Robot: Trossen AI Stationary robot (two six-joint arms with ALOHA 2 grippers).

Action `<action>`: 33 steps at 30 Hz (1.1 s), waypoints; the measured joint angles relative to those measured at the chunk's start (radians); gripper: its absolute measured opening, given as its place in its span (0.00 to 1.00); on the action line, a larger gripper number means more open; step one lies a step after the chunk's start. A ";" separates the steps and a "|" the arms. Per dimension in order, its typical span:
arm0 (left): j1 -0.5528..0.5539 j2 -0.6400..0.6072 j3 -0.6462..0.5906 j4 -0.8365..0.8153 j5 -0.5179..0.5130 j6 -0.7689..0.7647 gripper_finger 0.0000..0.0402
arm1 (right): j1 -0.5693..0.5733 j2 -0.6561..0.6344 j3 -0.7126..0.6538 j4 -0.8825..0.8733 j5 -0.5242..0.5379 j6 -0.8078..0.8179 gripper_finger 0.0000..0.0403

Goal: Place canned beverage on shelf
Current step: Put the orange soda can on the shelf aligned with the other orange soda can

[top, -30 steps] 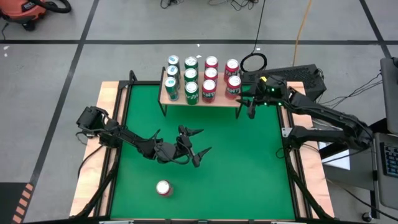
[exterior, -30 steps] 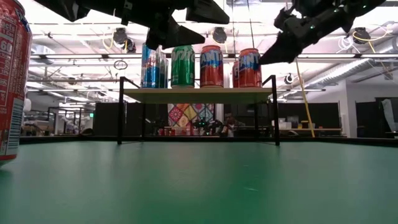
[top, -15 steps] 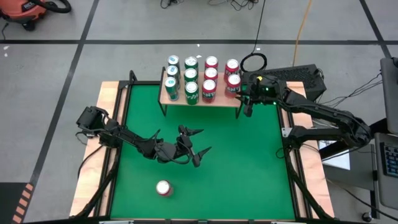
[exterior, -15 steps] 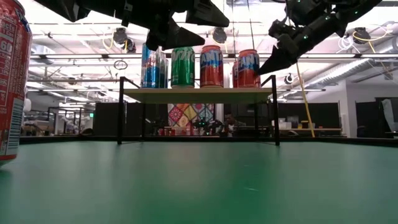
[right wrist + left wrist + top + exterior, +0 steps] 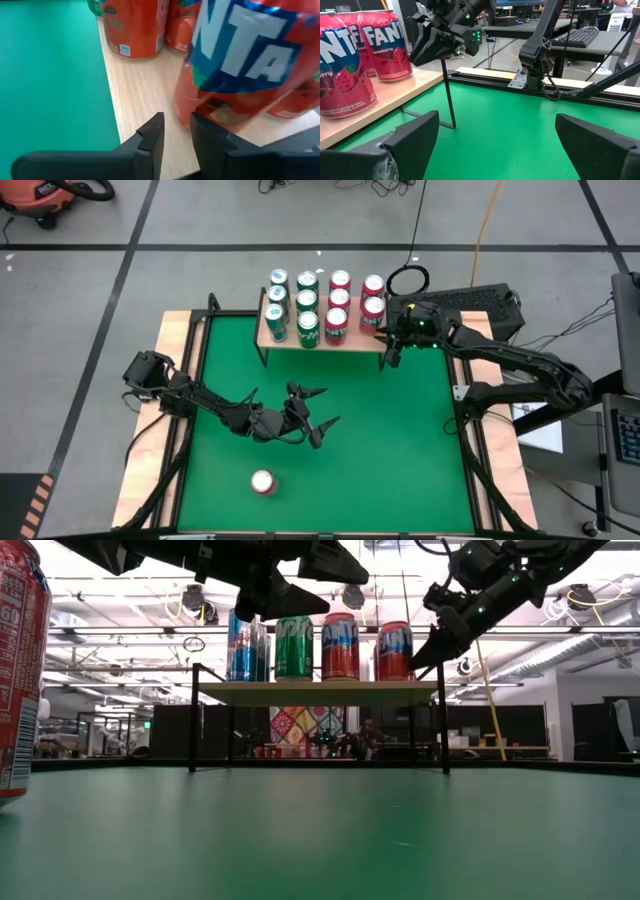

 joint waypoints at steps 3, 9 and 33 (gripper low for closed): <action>0.000 0.000 0.000 -0.002 0.000 0.000 0.98 | 0.006 0.015 0.001 0.011 0.000 0.014 0.21; -0.001 0.000 0.000 -0.002 0.001 0.000 0.98 | 0.019 0.019 0.001 0.045 0.004 0.018 0.21; -0.001 0.000 0.000 -0.005 0.001 0.000 0.98 | 0.018 0.018 0.001 0.074 0.064 -0.016 0.21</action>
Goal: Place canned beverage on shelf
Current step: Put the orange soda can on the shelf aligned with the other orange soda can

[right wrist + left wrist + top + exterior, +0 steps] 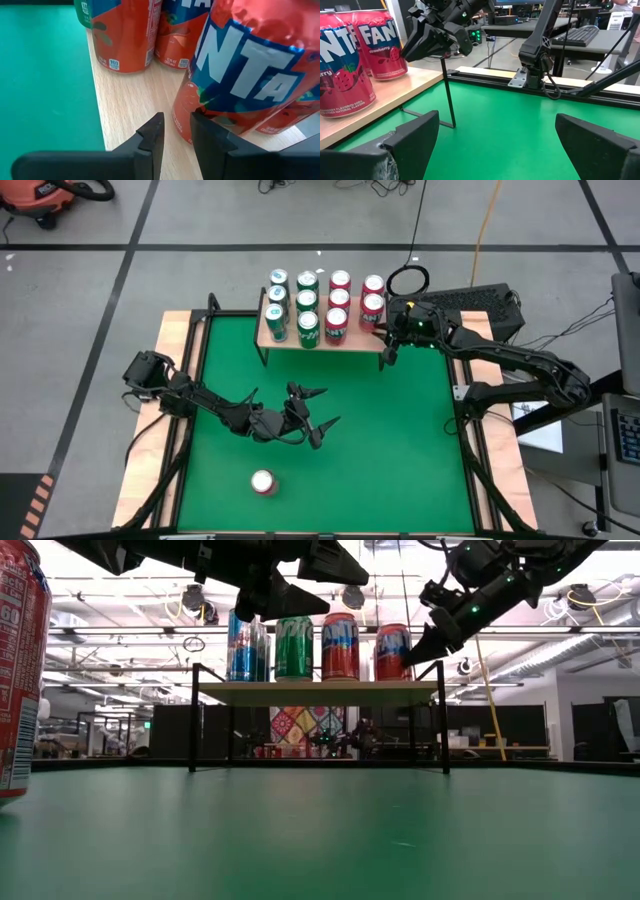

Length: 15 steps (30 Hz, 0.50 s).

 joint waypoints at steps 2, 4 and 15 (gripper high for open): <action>0.000 0.000 0.000 0.000 0.000 0.000 0.98 | 0.000 0.000 0.000 0.010 0.000 0.000 0.21; 0.000 0.000 0.000 0.000 0.000 0.000 0.98 | 0.000 0.000 0.000 0.020 0.000 0.000 0.21; -0.002 0.000 0.000 0.000 0.000 -0.001 0.98 | 0.000 0.000 0.000 0.036 0.045 -0.007 0.21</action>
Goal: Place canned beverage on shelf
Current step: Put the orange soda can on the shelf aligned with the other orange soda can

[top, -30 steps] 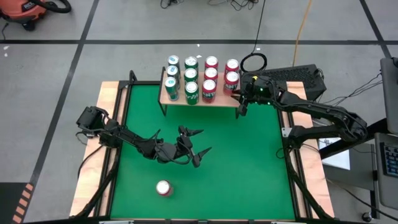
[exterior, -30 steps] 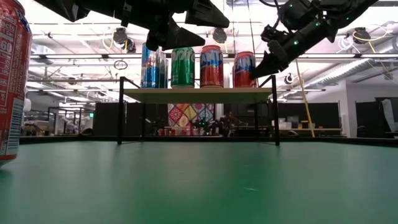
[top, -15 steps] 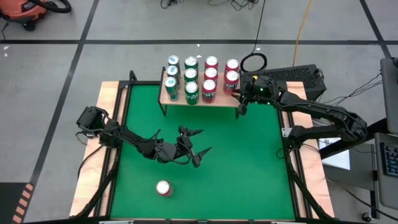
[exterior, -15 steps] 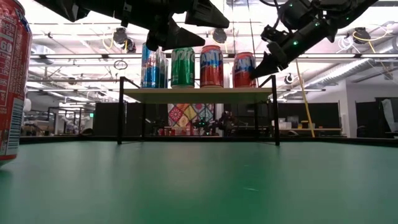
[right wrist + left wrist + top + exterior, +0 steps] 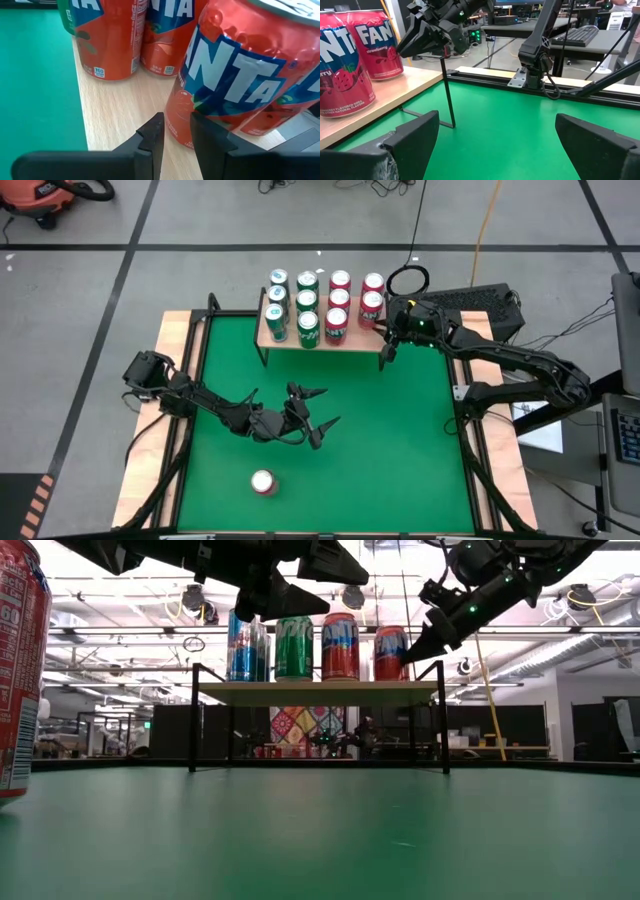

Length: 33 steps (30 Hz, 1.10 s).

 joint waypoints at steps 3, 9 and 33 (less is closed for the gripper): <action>0.000 0.000 0.000 0.000 0.000 0.000 0.98 | 0.000 0.000 0.000 0.000 -0.001 0.004 0.21; 0.000 0.000 0.000 -0.010 0.000 0.000 0.98 | 0.019 -0.017 0.000 0.000 -0.073 0.035 0.21; -0.172 -0.196 0.000 -0.512 -0.006 -0.189 0.98 | 0.644 -0.092 0.000 -0.167 -0.001 0.328 0.21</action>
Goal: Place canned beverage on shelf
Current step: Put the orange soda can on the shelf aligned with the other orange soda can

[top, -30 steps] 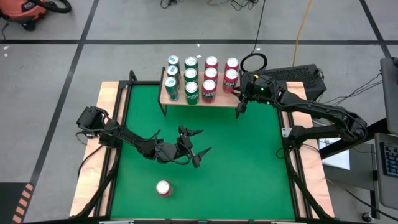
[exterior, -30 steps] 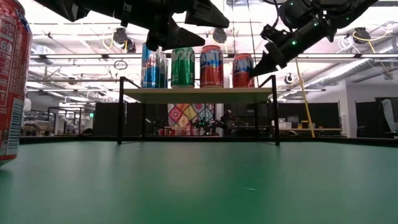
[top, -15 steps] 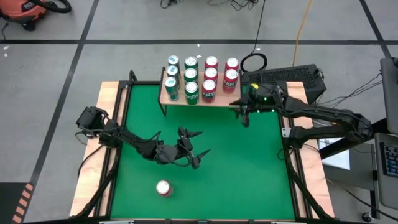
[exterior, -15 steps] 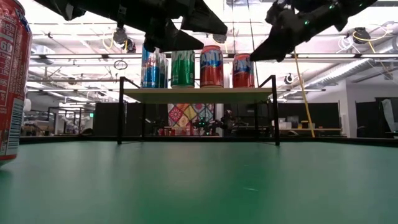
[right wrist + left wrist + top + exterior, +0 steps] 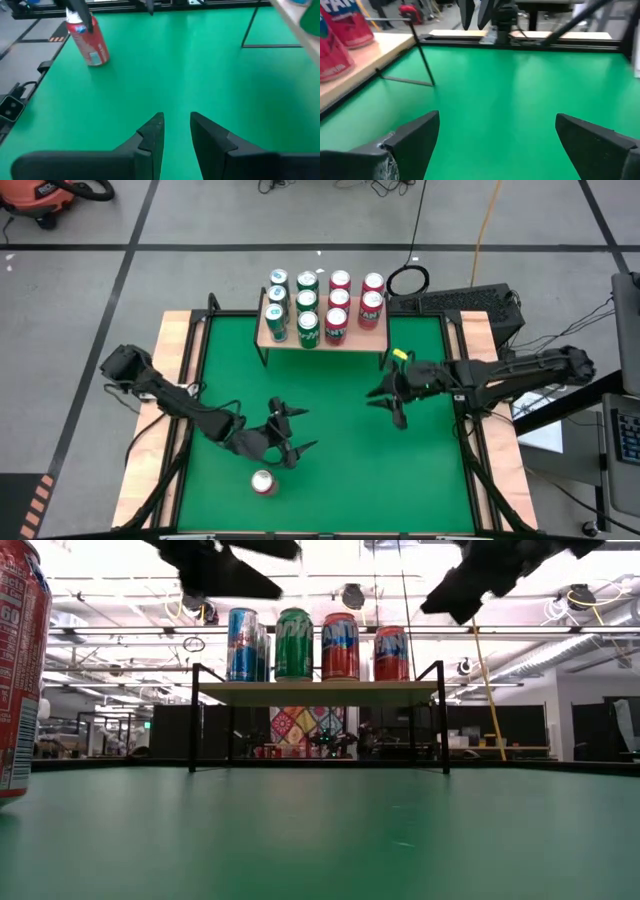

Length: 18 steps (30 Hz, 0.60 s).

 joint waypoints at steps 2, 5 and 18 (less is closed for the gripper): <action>-0.034 -0.035 0.000 -0.066 0.001 -0.044 0.98 | 0.065 0.014 0.000 0.003 0.058 0.030 0.21; -0.086 -0.086 0.000 -0.163 0.003 -0.104 0.98 | 0.147 0.045 0.000 0.007 0.091 0.072 0.21; -0.243 -0.126 0.245 -0.760 0.234 -0.401 0.98 | 0.318 0.324 0.000 0.285 0.130 0.166 0.21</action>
